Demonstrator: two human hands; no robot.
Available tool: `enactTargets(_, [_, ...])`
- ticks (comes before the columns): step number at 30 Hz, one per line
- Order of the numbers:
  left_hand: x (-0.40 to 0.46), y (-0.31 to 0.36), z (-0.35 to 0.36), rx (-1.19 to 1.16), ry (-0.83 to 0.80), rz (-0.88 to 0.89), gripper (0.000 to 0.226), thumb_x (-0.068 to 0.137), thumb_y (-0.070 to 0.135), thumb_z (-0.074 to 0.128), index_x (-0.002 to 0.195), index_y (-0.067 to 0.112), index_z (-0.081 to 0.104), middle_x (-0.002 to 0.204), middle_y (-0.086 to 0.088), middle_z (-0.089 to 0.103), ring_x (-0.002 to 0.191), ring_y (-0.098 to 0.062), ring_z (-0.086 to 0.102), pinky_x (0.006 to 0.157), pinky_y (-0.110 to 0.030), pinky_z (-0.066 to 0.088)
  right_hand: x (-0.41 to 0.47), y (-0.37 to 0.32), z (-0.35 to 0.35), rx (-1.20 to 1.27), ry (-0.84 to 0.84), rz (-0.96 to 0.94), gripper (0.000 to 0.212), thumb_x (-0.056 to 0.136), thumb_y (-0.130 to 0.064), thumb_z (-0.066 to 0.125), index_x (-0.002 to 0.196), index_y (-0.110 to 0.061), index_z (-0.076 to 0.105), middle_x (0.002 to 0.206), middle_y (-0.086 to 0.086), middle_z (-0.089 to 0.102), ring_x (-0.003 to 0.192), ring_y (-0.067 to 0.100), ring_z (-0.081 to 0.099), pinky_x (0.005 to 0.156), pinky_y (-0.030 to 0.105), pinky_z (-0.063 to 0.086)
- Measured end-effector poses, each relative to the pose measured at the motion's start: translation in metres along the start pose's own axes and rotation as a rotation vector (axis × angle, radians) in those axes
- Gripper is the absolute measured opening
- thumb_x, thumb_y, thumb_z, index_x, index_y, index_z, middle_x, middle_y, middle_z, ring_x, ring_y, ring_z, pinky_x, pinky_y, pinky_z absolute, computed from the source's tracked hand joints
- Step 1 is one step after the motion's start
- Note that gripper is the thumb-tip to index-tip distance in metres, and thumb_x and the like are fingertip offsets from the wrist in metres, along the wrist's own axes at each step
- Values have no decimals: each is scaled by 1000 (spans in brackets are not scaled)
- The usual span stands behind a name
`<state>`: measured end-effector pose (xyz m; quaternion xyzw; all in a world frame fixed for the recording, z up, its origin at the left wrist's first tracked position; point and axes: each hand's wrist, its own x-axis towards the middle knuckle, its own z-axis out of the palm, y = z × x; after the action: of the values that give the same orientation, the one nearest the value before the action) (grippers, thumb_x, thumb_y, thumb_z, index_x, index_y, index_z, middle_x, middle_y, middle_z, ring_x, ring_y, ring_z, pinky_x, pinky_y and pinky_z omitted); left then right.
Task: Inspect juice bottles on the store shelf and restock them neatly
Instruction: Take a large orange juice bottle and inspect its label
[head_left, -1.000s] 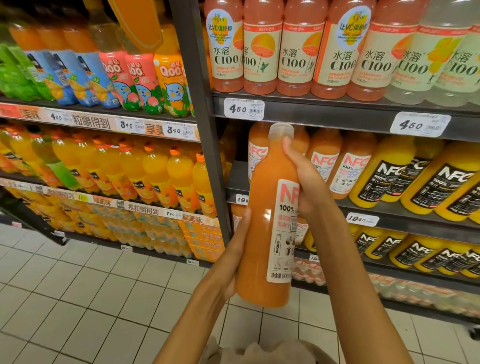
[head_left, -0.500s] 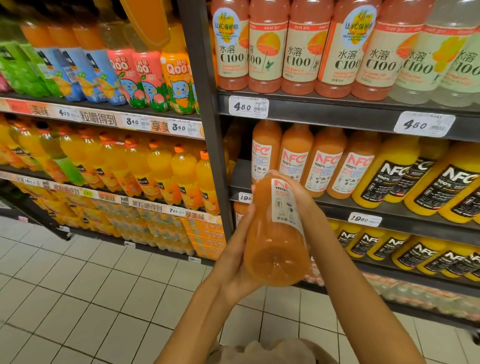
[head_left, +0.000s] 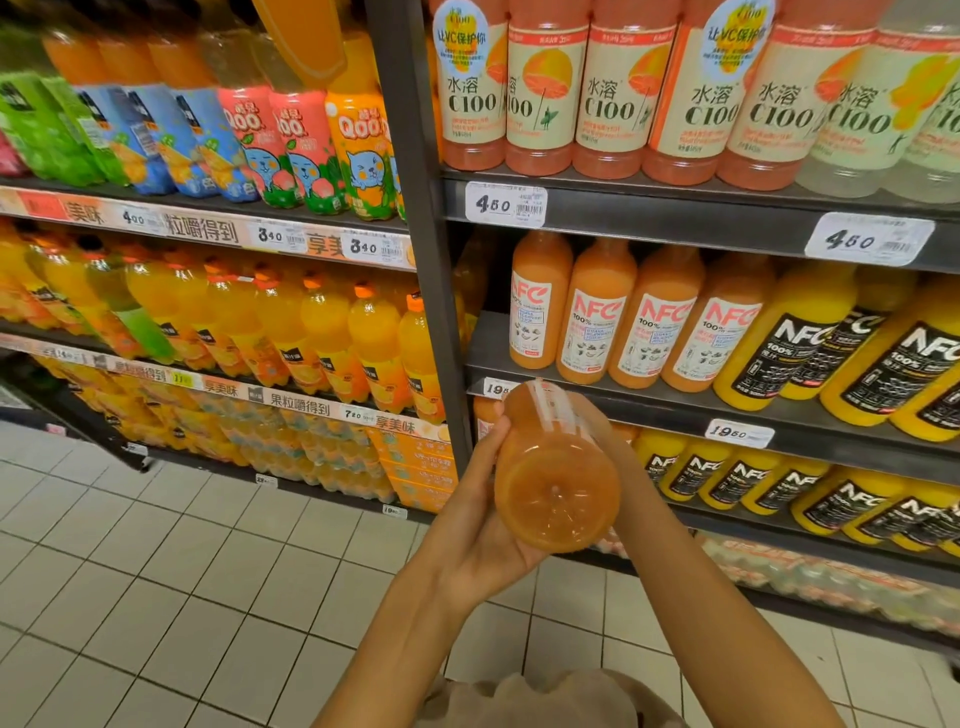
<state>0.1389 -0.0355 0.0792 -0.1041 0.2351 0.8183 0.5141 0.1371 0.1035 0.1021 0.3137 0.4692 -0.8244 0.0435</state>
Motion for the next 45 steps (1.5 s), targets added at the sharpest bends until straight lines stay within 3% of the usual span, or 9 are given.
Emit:
enactTargets(3, [-1,3,4,33,-22,-6,98,50,37,90,136,12,47,142,-19,45,128,-33,45,94,-43,46,16,-9,1,40,-27,55,33,100,-19,40,69,-9,46,34,0,49,26,5,48,31,15,42])
enactTargets(9, [0,12,5,79,-53,-78,99,53,38,88,139,15,45,144,-18,42,133,-33,39,101,-44,40,53,-19,2,67,-94,51,17,97,-26,52,98,-9,56,49,3,60,41,12,63,37,22,50])
enactTargets(15, [2,18,-15,340,-21,-41,65,69,52,74,123,18,63,124,-17,62,114,-34,59,102,-53,41,65,-37,-7,100,-186,-61,31,90,-39,59,103,-12,56,67,6,72,60,20,71,51,32,56])
enactTargets(20, [10,9,-26,458,87,117,56,81,56,47,126,24,55,121,-13,65,111,-30,63,95,-52,48,61,-48,-8,26,-228,-137,38,89,-46,59,109,-14,55,85,7,75,75,22,73,59,34,58])
enactTargets(29, [13,2,-26,671,91,318,38,76,54,44,103,38,66,107,0,72,99,-20,69,71,-31,58,38,-61,2,-309,-61,-434,25,86,-58,54,93,-34,55,85,-5,75,78,14,72,69,33,57])
enactTargets(32, [14,4,-24,738,80,373,39,77,64,49,105,41,64,108,4,72,101,-18,68,75,-31,58,23,-60,5,-300,-232,-496,25,89,-53,52,95,-31,62,90,-2,75,85,16,72,65,27,58])
enactTargets(36, [22,8,-22,926,62,451,84,46,87,59,114,38,52,101,20,71,95,-4,68,69,-20,55,3,-62,12,-216,-269,-660,30,93,-43,49,108,-20,63,96,-1,74,86,17,72,65,24,55])
enactTargets(42, [46,19,-14,895,165,490,60,67,80,21,94,51,67,95,18,72,92,-2,68,70,-19,55,-22,-64,16,-350,-288,-916,18,94,-36,53,107,-27,62,104,-7,71,98,15,68,77,30,56])
enactTargets(45, [60,21,-5,787,214,586,55,84,66,18,96,47,69,101,10,73,92,-6,69,67,-19,56,-32,-62,15,-431,-397,-958,41,81,-48,61,113,-22,60,108,-5,68,106,20,64,90,42,53])
